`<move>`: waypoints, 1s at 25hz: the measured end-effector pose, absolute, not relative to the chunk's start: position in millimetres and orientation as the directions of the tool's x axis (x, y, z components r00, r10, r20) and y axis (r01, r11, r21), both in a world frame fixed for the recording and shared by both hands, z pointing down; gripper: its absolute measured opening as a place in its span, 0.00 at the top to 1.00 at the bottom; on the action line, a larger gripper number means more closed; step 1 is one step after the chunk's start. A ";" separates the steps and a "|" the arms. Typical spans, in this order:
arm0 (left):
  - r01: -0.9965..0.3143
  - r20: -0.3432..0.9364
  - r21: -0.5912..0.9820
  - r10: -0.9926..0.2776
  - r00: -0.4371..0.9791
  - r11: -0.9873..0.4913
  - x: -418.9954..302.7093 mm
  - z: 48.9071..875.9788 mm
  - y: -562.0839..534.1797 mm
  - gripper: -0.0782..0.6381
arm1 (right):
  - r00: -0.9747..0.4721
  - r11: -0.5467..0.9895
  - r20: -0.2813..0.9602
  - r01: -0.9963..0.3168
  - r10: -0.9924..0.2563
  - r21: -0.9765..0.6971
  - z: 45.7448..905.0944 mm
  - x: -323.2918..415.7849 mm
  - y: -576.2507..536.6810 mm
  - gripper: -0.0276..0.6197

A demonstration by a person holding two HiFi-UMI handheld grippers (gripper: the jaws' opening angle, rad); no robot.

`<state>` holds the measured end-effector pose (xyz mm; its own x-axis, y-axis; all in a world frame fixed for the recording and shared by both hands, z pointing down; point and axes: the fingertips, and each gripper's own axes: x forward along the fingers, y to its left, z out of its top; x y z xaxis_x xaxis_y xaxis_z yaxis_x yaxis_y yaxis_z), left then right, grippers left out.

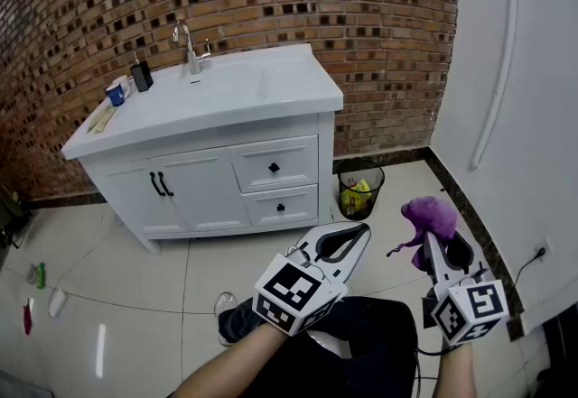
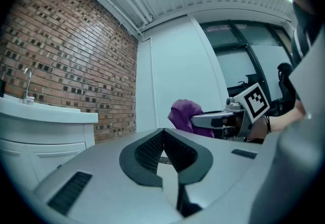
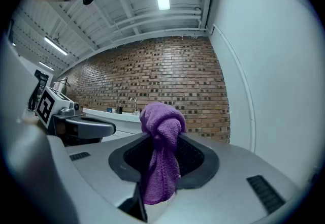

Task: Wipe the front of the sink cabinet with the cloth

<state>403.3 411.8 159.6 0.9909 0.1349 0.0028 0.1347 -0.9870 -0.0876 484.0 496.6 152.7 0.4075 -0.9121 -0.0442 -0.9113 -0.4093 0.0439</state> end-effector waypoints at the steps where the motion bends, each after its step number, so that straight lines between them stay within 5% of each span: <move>1: 0.126 0.003 -0.088 0.126 0.992 -0.988 400.0 159.5 406.1 0.88 | 0.399 -0.401 -0.043 -0.915 -0.916 0.049 152.1 481.0 489.9 0.77; 25: -0.305 -0.023 -0.100 -0.305 0.952 -0.947 244.2 135.7 195.2 0.88 | 0.021 -0.021 -0.003 -0.980 -1.000 0.196 144.9 361.4 252.4 0.77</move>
